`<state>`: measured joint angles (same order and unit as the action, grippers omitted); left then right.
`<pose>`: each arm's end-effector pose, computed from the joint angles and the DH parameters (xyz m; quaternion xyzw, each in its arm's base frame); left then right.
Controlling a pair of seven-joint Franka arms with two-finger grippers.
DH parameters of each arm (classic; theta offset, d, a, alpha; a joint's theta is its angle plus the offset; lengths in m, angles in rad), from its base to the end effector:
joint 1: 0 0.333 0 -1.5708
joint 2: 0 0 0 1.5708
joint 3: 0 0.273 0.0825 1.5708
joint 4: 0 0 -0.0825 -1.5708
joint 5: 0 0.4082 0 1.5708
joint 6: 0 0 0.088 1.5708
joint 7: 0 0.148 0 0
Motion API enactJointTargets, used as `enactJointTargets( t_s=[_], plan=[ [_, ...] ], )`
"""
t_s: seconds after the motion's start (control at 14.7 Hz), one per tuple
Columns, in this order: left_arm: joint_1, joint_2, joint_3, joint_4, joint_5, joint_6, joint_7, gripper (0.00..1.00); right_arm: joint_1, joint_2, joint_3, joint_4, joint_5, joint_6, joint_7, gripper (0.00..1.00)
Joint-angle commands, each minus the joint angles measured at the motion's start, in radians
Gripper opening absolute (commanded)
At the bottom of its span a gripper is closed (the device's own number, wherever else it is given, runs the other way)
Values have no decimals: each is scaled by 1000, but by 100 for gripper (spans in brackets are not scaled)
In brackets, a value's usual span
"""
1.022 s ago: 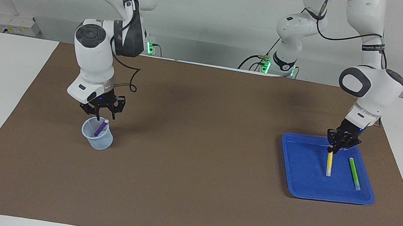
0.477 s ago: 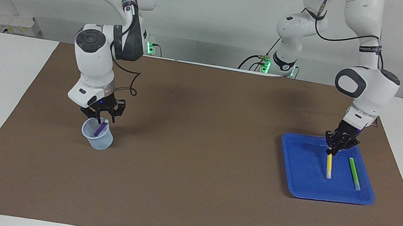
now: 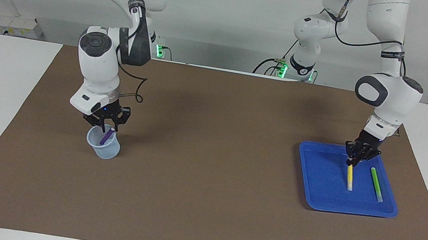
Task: Right arm passes pens to left for tray arrangement
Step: 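Lower the yellow pen into the blue tray and open the left gripper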
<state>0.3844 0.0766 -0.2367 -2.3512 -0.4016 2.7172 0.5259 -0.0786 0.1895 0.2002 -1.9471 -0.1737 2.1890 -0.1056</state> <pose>0.5514 0.0881 0.2277 0.9831 -0.0156 0.1714 0.0632 0.6145 0.0622 0.2959 0.9855 0.1587 0.0292 0.0532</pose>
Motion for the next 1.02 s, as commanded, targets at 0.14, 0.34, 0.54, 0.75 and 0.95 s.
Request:
enactJointTargets(
  t_s=[0.14, 0.34, 0.54, 0.75, 0.95],
  plan=[
    [-2, 0, 2, -7, 4, 3, -15, 98, -17, 2, 13, -10, -27, 26, 21, 33],
    [-2, 0, 2, -3, 4, -8, -17, 99, -17, 2, 12, -6, -27, 25, 21, 28],
    [1, 6, 3, 62, 4, -100, -17, 99, -17, 4, 13, -3, -27, 17, 23, 25],
    [-15, 14, 4, 121, 4, -192, -64, 99, -15, 2, 13, 14, -27, 3, 21, 18],
    [-39, 14, 4, 151, 6, -212, -75, 99, -18, 1, 13, 45, -27, -37, 21, 13]
  ],
)
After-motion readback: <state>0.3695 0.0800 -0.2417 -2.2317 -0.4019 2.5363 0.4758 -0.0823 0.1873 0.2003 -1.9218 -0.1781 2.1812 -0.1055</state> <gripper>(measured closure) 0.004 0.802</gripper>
